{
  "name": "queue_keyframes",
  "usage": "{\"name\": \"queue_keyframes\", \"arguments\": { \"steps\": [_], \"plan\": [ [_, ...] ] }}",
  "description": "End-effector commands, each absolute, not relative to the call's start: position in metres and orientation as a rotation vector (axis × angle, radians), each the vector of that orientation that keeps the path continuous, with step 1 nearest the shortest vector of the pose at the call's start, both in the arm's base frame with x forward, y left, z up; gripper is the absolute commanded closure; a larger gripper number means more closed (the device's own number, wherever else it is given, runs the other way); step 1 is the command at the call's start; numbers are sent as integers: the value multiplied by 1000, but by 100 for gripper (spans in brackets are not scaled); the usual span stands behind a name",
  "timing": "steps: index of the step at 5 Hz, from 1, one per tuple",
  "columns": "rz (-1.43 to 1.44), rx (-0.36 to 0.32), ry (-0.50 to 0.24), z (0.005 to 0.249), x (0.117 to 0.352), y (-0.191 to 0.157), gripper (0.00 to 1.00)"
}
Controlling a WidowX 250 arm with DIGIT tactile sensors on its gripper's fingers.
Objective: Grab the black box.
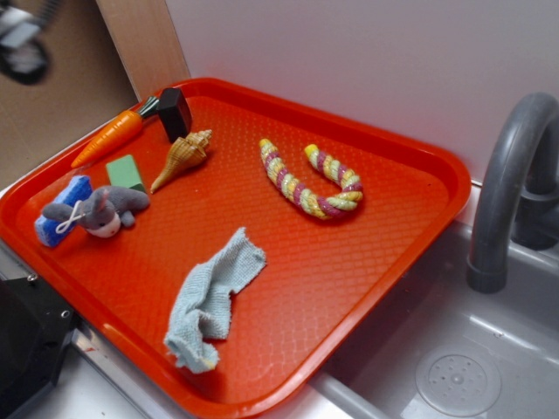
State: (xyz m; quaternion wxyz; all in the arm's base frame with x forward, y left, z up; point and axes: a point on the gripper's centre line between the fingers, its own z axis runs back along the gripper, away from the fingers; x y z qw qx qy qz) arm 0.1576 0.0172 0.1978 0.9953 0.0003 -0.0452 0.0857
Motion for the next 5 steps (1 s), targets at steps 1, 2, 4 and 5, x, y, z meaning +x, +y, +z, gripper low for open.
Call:
{"name": "queue_keyframes", "arguments": {
  "steps": [1,2,4,5],
  "plan": [
    [592,-174,-258,157,214,80,0],
    [791,-149,-316,142,230,112,0],
    [874,-6,-260,89,257,150,0],
    [840,-6,-222,73,269,163,0]
  ]
}}
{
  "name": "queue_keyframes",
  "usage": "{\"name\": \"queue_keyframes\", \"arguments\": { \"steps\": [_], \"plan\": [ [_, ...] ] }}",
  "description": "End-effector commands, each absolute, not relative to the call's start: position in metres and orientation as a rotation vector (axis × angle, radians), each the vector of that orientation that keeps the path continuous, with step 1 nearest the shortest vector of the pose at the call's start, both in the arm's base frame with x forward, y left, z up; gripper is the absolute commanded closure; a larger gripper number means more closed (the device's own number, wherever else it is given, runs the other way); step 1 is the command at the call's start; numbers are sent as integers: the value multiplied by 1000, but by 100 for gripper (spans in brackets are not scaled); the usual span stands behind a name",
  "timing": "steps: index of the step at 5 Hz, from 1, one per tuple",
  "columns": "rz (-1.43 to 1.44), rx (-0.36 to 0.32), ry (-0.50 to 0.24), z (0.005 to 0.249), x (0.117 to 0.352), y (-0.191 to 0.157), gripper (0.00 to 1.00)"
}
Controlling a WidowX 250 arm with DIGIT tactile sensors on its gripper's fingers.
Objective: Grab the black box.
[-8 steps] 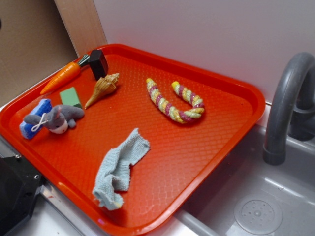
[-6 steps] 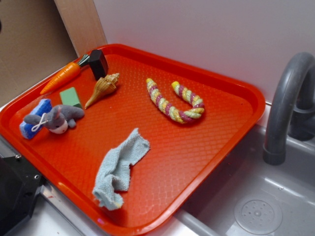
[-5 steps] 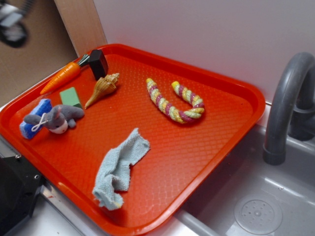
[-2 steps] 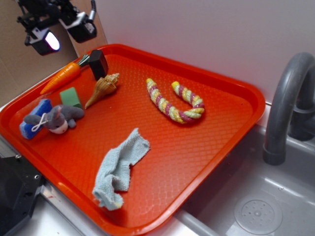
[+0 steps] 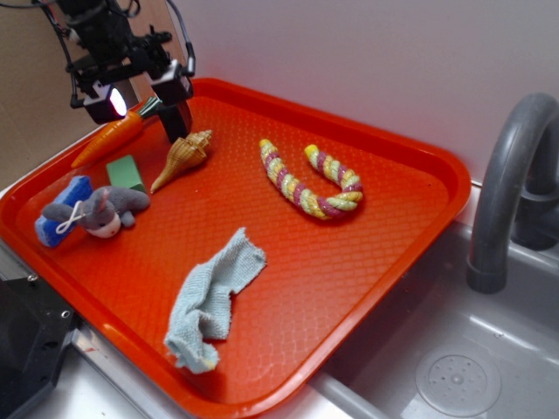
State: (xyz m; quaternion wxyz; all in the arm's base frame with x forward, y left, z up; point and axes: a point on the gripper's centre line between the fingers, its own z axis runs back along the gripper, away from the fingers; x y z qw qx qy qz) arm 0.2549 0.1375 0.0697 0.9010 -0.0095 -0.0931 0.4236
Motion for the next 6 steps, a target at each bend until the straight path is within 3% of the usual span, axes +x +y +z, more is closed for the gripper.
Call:
{"name": "queue_keyframes", "arguments": {
  "steps": [1,2,4,5,6],
  "plan": [
    [836,39,-216,68,274,172,25],
    [855,48,-204,62,278,174,100],
    [780,44,-193,59,288,160,100],
    [630,-9,-254,92,285,143,75],
    [548,-3,-324,130,275,140,0]
  ]
}}
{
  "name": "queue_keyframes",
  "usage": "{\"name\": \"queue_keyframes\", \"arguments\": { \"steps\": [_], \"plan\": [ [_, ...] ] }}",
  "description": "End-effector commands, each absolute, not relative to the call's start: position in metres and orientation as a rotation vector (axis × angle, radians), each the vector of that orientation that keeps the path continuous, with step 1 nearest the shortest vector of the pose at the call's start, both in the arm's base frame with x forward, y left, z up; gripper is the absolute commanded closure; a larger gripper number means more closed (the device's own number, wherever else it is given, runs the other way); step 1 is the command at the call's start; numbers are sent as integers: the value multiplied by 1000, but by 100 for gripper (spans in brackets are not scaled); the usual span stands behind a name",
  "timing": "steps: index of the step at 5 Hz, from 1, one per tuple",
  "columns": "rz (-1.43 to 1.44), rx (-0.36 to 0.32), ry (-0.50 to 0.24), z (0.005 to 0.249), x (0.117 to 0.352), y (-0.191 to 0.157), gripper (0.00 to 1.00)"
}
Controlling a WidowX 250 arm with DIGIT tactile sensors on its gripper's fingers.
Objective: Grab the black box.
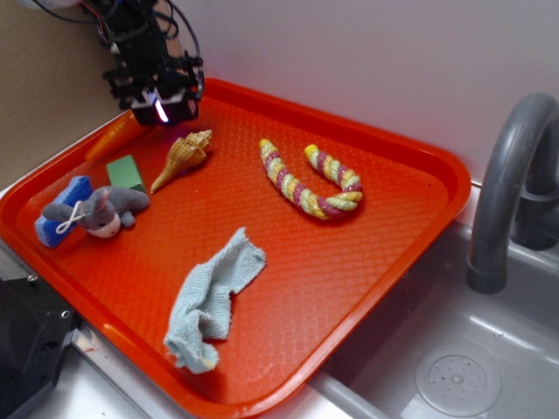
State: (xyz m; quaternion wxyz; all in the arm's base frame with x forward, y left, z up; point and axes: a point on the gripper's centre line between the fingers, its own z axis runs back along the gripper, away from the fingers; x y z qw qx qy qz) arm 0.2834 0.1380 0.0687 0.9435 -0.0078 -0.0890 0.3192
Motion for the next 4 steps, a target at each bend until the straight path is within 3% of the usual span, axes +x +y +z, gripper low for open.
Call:
{"name": "queue_keyframes", "arguments": {
  "steps": [1,3,4],
  "plan": [
    [521,19,-334,133,273,158,0],
    [359,-19,-290,89,293,180,0],
    [375,-58,-308,84,298,187,0]
  ]
}}
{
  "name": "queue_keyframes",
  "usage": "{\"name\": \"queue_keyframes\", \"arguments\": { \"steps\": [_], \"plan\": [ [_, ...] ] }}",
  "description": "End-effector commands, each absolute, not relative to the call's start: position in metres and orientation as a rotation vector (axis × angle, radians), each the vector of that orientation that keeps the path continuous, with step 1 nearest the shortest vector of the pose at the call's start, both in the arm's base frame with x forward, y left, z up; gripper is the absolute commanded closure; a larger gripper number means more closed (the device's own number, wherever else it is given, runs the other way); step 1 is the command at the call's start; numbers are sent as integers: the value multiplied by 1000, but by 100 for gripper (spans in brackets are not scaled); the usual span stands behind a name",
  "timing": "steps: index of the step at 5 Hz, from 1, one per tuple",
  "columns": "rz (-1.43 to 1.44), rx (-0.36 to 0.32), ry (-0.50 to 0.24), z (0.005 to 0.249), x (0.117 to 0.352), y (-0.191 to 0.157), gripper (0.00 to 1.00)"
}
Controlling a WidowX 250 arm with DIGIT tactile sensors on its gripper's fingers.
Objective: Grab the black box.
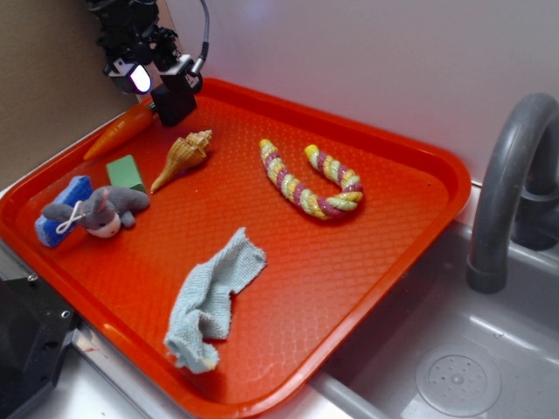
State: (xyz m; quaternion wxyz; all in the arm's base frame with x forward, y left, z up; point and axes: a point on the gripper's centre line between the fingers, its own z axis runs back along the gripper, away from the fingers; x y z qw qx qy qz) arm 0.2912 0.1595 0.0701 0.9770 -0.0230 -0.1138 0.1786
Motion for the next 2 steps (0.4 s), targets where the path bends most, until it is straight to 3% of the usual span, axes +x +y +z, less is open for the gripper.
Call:
{"name": "queue_keyframes", "arguments": {
  "steps": [1,2],
  "plan": [
    [366,-25,-276,75,303,188,0],
    [332,13,-224,66,310,184,0]
  ]
}}
